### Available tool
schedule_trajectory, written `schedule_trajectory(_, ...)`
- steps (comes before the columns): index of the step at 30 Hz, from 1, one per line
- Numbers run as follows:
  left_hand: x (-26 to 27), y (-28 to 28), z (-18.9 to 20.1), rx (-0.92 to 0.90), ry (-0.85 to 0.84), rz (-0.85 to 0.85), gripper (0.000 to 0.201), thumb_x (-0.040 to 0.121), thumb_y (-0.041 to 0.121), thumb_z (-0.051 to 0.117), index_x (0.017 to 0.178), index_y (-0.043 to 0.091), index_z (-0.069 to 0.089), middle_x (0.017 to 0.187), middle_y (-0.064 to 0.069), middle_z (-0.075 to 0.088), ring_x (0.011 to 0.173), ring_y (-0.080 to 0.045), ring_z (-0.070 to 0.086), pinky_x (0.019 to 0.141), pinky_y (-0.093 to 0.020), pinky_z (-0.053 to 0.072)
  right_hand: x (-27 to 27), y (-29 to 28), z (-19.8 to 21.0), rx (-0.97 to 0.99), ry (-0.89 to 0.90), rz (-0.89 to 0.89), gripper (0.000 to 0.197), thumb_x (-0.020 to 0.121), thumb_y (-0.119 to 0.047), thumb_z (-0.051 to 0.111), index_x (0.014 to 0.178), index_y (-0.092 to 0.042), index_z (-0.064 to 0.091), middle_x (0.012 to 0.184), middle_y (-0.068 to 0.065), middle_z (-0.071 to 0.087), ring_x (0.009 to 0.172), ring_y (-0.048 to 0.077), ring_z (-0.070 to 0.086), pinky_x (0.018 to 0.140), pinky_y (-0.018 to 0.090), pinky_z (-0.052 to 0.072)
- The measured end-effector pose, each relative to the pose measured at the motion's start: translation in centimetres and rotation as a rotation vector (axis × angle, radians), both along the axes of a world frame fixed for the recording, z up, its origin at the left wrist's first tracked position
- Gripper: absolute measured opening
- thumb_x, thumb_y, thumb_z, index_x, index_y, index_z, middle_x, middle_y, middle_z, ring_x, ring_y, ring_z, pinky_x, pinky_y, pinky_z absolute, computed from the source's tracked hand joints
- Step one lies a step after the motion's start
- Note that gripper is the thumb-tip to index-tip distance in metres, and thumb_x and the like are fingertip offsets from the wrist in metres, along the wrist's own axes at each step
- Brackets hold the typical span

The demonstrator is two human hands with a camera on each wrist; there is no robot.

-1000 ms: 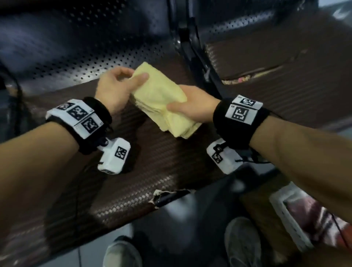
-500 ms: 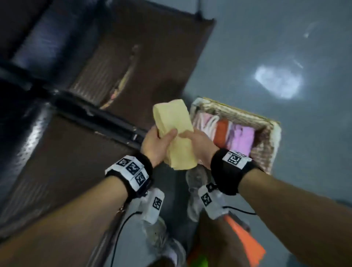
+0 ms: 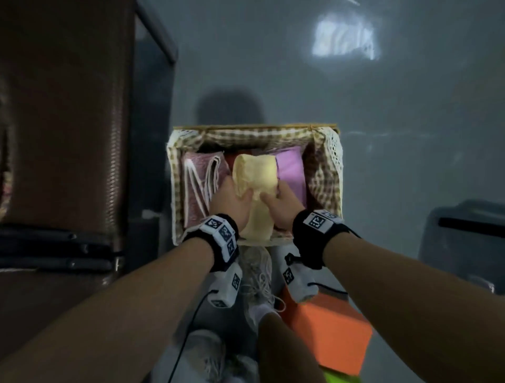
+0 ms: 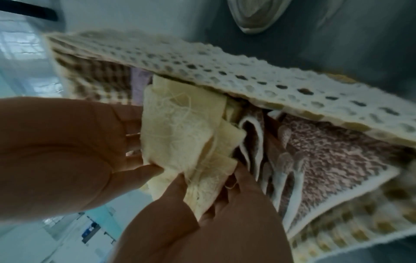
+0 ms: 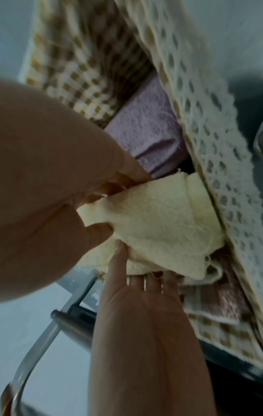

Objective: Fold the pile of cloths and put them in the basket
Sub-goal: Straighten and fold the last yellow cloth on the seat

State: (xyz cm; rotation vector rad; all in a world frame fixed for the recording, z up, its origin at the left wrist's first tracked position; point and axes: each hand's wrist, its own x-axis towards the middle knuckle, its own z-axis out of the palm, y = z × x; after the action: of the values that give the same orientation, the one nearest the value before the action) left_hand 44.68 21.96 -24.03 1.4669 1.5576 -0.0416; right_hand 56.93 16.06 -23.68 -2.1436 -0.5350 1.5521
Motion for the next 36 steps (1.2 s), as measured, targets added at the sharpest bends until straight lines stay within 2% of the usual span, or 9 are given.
schedule_trajectory(7, 0.6, 2.2, -5.2, 0.045, 0.088, -0.163, 0.041, 0.093, 0.042, 0.06, 0.124, 0.015, 0.055, 0.117, -0.008, 0.067, 0.106, -0.032, 0.063, 0.087, -0.04, 0.051, 0.2, 2.1, -5.3, 0.003, -0.118, 0.046, 0.045, 0.098, -0.02, 0.057, 0.14, -0.007, 0.046, 0.136, 0.013, 0.059, 0.125, 0.03, 0.056, 0.103, 0.039, 0.046)
schedule_trajectory(11, -0.5, 3.9, -2.5, 0.092, 0.054, -0.129, 0.034, 0.09, 0.054, 0.052, 0.1, 0.025, 0.066, 0.094, 0.005, 0.071, 0.087, -0.021, 0.066, 0.074, -0.032, 0.053, 3.1, 2.8, -2.9, -0.003, -0.318, 0.161, 0.03, 0.093, -0.04, 0.058, 0.108, -0.016, 0.068, 0.107, 0.009, 0.073, 0.102, 0.029, 0.066, 0.082, 0.029, 0.047)
schedule_trajectory(14, -1.9, 8.8, 0.4, 0.362, 0.003, 0.07, 0.025, 0.089, 0.043, 0.054, 0.08, 0.023, 0.066, 0.079, 0.005, 0.07, 0.078, -0.019, 0.065, 0.069, -0.026, 0.045, 8.3, 5.0, 0.0, 0.152, -0.536, -0.059, 0.025, 0.091, -0.038, 0.055, 0.089, -0.017, 0.07, 0.089, 0.005, 0.074, 0.088, 0.027, 0.068, 0.071, 0.025, 0.044)
schedule_trajectory(18, -4.4, 15.7, -0.3, 0.47, 0.124, 0.203, 0.028, 0.09, 0.034, 0.057, 0.106, 0.011, 0.062, 0.11, -0.015, 0.066, 0.105, -0.032, 0.06, 0.092, -0.036, 0.044, 15.7, 8.2, 0.4, 0.205, -0.758, -0.177, 0.037, 0.088, -0.034, 0.056, 0.115, -0.01, 0.064, 0.115, 0.014, 0.069, 0.111, 0.032, 0.062, 0.097, 0.033, 0.045)
schedule_trajectory(22, -5.6, 17.7, -3.9, 0.011, 0.239, 0.184, 0.064, 0.099, 0.056, 0.038, 0.129, 0.002, 0.058, 0.132, -0.025, 0.057, 0.121, -0.038, 0.054, 0.1, -0.035, 0.039, 18.6, 9.3, -3.6, -0.259, -0.524, 0.021, 0.05, 0.103, -0.036, 0.036, 0.133, -0.002, 0.057, 0.141, 0.026, 0.053, 0.129, 0.041, 0.05, 0.105, 0.036, 0.038)
schedule_trajectory(28, -5.3, 18.8, -4.7, -0.102, 0.017, 0.33, 0.05, 0.087, 0.041, 0.048, 0.115, 0.003, 0.066, 0.127, -0.025, 0.062, 0.115, -0.04, 0.061, 0.103, -0.051, 0.048, 19.5, 9.4, -5.6, -0.264, -0.439, 0.013, 0.043, 0.101, -0.031, 0.044, 0.132, -0.005, 0.06, 0.134, 0.021, 0.059, 0.121, 0.036, 0.056, 0.078, 0.026, 0.036)
schedule_trajectory(31, -5.4, 19.5, -4.3, -0.098, -0.051, 0.344, 0.011, 0.084, 0.029, 0.056, 0.082, 0.02, 0.063, 0.11, -0.018, 0.067, 0.095, -0.028, 0.06, 0.101, -0.051, 0.05, 19.9, 9.7, -4.9, -0.141, -0.323, -0.267, 0.036, 0.089, -0.027, 0.061, 0.113, -0.001, 0.069, 0.1, 0.01, 0.074, 0.094, 0.029, 0.066, 0.068, 0.027, 0.047)
schedule_trajectory(34, -5.1, 19.7, -3.3, -0.044, -0.142, 0.382, 0.012, 0.089, 0.009, 0.058, 0.083, 0.02, 0.061, 0.104, -0.016, 0.071, 0.092, -0.028, 0.065, 0.088, -0.045, 0.054, 19.2, 10.8, -2.7, 0.007, -0.215, -0.423, 0.02, 0.091, -0.016, 0.055, 0.096, -0.003, 0.07, 0.089, 0.003, 0.068, 0.084, 0.024, 0.061, 0.072, 0.034, 0.054)
schedule_trajectory(36, -5.0, 19.6, -2.1, -0.018, -0.192, 0.386, 0.014, 0.093, 0.007, 0.053, 0.084, 0.017, 0.058, 0.095, -0.014, 0.069, 0.09, -0.029, 0.063, 0.079, -0.04, 0.053, 18.5, 11.1, -0.1, 0.1, -0.057, -0.568, 0.023, 0.092, -0.026, 0.049, 0.074, -0.018, 0.06, 0.075, 0.002, 0.063, 0.07, 0.023, 0.056, 0.064, 0.033, 0.051)
